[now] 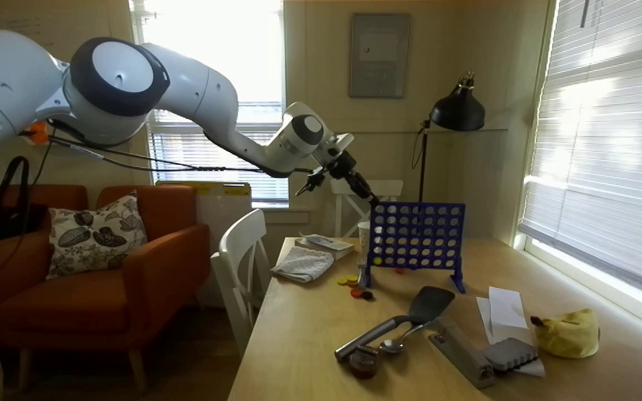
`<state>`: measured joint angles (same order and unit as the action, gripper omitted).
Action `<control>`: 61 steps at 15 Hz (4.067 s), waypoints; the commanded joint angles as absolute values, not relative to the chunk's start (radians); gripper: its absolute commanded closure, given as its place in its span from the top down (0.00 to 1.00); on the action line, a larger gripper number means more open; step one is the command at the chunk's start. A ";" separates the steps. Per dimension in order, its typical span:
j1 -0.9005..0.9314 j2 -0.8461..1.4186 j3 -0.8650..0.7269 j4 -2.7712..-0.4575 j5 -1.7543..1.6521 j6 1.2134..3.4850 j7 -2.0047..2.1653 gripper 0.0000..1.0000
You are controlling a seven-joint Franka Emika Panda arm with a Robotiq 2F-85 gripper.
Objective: Move the board forward, then move the discs to the right
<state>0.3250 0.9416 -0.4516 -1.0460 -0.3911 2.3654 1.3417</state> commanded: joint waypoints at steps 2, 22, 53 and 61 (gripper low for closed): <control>0.380 0.889 -0.449 -1.111 -0.444 2.205 1.514 0.05; 0.382 0.868 -0.300 -1.054 -0.527 1.700 1.962 0.05; 0.269 0.658 -0.114 -1.335 -0.499 2.021 1.564 1.00; 0.257 0.735 -0.125 -1.339 -0.446 2.135 1.520 1.00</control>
